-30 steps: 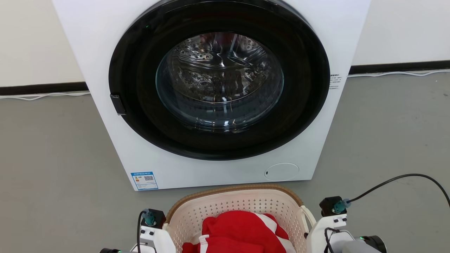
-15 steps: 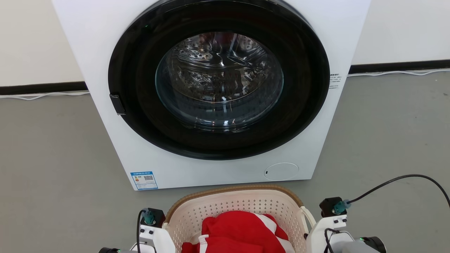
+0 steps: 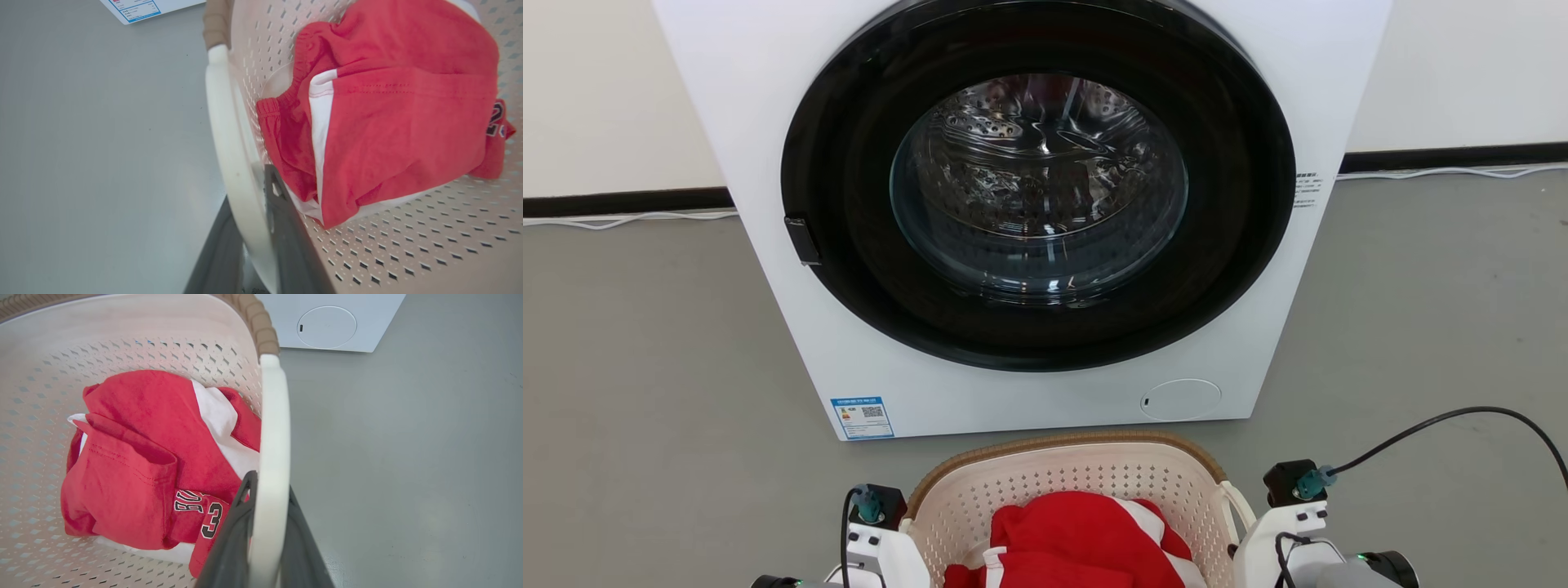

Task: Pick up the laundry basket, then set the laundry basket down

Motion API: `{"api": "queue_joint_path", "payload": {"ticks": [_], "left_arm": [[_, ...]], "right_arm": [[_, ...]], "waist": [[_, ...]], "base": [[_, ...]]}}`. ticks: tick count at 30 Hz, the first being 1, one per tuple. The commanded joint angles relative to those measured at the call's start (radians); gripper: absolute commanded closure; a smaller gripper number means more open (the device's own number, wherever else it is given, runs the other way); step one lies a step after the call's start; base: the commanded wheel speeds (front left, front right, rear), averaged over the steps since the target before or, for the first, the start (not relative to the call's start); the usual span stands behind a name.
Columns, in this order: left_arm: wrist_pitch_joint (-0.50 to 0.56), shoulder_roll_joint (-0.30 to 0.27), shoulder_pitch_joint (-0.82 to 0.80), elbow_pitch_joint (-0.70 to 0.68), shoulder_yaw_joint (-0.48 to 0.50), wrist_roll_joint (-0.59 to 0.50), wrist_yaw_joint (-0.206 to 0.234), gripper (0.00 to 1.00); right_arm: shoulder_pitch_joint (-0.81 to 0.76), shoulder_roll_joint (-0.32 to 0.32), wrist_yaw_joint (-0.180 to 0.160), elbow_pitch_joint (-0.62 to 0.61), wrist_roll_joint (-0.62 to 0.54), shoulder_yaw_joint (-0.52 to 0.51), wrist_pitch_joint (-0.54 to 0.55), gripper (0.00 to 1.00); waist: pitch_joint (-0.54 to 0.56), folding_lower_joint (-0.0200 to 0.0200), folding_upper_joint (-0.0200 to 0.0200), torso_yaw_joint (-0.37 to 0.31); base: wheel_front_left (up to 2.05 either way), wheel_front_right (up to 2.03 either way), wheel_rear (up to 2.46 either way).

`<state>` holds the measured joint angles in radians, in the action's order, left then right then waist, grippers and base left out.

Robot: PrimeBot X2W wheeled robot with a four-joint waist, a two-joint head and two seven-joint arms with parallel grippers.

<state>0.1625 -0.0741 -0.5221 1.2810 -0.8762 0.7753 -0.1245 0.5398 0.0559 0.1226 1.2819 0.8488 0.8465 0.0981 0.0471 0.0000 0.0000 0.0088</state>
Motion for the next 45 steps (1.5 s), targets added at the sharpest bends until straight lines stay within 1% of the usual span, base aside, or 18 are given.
{"api": "queue_joint_path", "payload": {"ticks": [1,19,29,35,45], "left_arm": [[-0.011,-0.028,-0.057,-0.006,0.011,0.002,-0.006,1.0],[-0.011,-0.036,-0.068,0.0,-0.013,0.019,-0.006,1.0],[-0.02,-0.044,-0.1,0.002,-0.021,0.022,-0.006,1.0],[-0.049,-0.051,-0.135,0.003,-0.025,0.016,0.006,1.0],[-0.133,-0.089,-0.241,0.004,-0.017,0.008,0.038,1.0]], "right_arm": [[0.05,-0.006,0.008,-0.01,0.008,0.016,-0.022,1.0],[0.058,-0.006,0.008,-0.009,0.037,0.045,-0.034,1.0],[0.07,-0.006,0.008,-0.036,0.046,0.067,-0.069,1.0],[0.092,-0.006,0.008,-0.054,0.052,0.08,-0.112,1.0],[0.206,-0.006,0.008,-0.061,0.038,0.098,-0.231,1.0]], "waist": [[0.0,0.0,0.0,0.0],[-0.004,0.0,0.0,0.008],[-0.048,0.0,0.0,0.009],[-0.133,0.0,0.0,0.008],[-0.364,0.0,0.0,0.004]], "base": [[0.0,0.0,0.0],[0.0,0.0,0.0],[0.0,0.0,0.0],[0.0,0.0,0.0],[0.0,0.0,0.0]]}}
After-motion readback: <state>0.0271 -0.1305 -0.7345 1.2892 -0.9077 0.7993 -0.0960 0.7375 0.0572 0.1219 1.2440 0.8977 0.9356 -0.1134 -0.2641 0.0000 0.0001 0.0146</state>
